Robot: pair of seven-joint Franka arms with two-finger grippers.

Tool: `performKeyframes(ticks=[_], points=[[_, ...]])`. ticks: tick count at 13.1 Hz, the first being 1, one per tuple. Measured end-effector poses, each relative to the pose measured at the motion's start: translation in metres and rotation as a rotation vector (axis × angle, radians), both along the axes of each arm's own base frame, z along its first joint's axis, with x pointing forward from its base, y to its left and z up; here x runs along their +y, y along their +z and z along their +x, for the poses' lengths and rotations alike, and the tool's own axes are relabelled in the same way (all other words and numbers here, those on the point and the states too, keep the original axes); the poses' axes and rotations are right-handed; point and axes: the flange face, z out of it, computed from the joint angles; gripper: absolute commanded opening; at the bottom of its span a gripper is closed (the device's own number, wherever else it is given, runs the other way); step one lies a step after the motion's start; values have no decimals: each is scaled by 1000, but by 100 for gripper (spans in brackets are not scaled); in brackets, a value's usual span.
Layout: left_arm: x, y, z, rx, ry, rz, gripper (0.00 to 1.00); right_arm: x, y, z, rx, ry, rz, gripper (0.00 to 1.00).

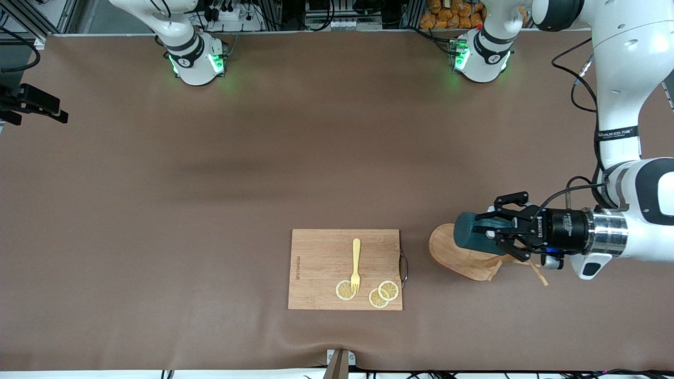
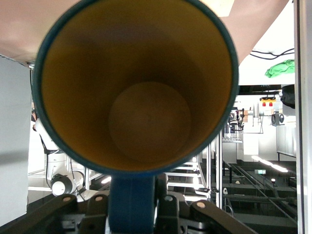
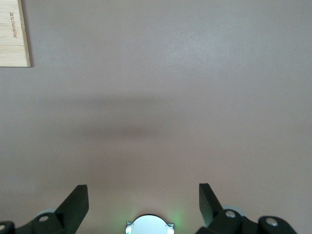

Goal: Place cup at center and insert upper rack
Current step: 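Align the mug handle with a mug-tree peg using the left gripper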

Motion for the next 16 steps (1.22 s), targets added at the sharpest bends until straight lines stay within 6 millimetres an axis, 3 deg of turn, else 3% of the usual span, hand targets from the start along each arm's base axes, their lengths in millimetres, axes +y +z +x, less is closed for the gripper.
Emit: performKeyframes(ticks=[10,16], points=[[-6,2,-2,-22,-21,-16,0,27,0,3,-11,47,-5,100],[-6,0,-2,-63,-29,-24,0,26,0,3,-12,40,-7,100]])
